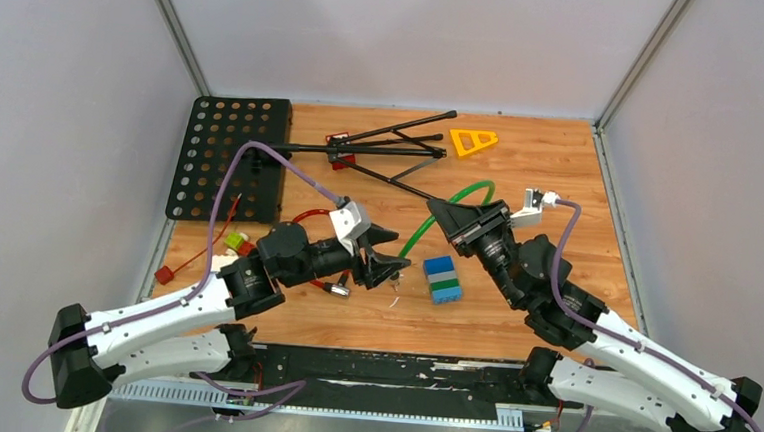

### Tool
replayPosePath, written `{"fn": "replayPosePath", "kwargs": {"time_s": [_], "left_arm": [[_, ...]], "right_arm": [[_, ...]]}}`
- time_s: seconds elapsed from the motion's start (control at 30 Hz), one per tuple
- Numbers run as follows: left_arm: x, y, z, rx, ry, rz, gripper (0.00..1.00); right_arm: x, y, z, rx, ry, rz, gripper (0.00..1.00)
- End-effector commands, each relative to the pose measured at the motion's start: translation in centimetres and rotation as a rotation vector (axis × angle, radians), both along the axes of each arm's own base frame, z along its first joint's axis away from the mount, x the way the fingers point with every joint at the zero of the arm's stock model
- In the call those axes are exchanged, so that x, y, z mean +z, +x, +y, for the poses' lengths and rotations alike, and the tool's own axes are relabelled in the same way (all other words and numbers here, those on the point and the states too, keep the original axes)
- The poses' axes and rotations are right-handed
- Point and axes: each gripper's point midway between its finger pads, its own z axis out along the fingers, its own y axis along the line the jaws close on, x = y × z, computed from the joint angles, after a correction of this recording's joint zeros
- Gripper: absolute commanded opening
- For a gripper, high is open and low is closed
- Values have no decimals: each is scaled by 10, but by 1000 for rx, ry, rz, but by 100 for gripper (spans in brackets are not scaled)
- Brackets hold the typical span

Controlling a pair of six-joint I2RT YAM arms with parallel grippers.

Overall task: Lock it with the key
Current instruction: Pick up the lock from the center of the board.

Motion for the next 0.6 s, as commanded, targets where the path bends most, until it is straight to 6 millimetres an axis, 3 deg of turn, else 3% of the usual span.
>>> {"fn": "replayPosePath", "kwargs": {"time_s": [0.0, 0.2, 0.57], "left_arm": [[-4, 3, 0, 55, 54, -87, 62], [-20, 6, 3, 85, 95, -99, 51], [-32, 9, -5, 74, 138, -102, 55]], "right_arm": [[44, -6, -17, -23, 172, -21, 0], [46, -10, -23, -18, 148, -10, 0], [35, -11, -32, -41, 171, 2, 0]]}}
